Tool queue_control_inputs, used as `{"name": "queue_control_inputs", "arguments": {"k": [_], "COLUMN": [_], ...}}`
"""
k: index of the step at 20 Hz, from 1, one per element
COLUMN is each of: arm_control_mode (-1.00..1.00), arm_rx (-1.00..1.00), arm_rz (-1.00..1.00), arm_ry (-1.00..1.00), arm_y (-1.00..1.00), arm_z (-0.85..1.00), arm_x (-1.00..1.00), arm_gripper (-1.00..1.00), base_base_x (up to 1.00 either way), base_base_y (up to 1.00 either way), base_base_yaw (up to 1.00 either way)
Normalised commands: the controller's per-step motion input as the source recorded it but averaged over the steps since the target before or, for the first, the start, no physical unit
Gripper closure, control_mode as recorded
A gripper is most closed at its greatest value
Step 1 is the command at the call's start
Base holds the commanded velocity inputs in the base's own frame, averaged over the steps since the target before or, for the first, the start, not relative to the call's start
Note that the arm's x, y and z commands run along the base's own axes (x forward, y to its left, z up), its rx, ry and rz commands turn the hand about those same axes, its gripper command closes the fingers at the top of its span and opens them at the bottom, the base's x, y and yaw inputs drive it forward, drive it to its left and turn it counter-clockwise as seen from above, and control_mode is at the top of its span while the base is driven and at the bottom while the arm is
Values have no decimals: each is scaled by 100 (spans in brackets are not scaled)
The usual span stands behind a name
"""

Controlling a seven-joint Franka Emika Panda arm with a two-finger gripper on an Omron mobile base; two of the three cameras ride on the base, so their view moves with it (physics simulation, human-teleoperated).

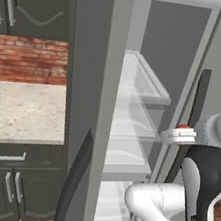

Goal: Pick up the apple and kiwi from the fridge and place one fruit on each plate on the dining counter.

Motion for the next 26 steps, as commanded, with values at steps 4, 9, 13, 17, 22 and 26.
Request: {"name": "queue_control_inputs", "arguments": {"k": [4, 9, 13, 17, 22, 26], "arm_control_mode": [-100, 100, 100, 100, 100, 100], "arm_rx": [0, 0, 0, 0, 0, 0], "arm_rz": [0, 0, 0, 0, 0, 0], "arm_ry": [0, 0, 0, 0, 0, 0], "arm_y": [0, 0, 0, 0, 0, 0], "arm_z": [0, 0, 0, 0, 0, 0], "arm_x": [0, 0, 0, 0, 0, 0], "arm_gripper": [100, 100, 100, 100, 100, 100], "base_base_x": [0, -35, -100, -98, -59, -69], "base_base_y": [0, -1, -21, -27, -43, -27], "base_base_yaw": [0, 0, 0, 8, 43, 64]}}
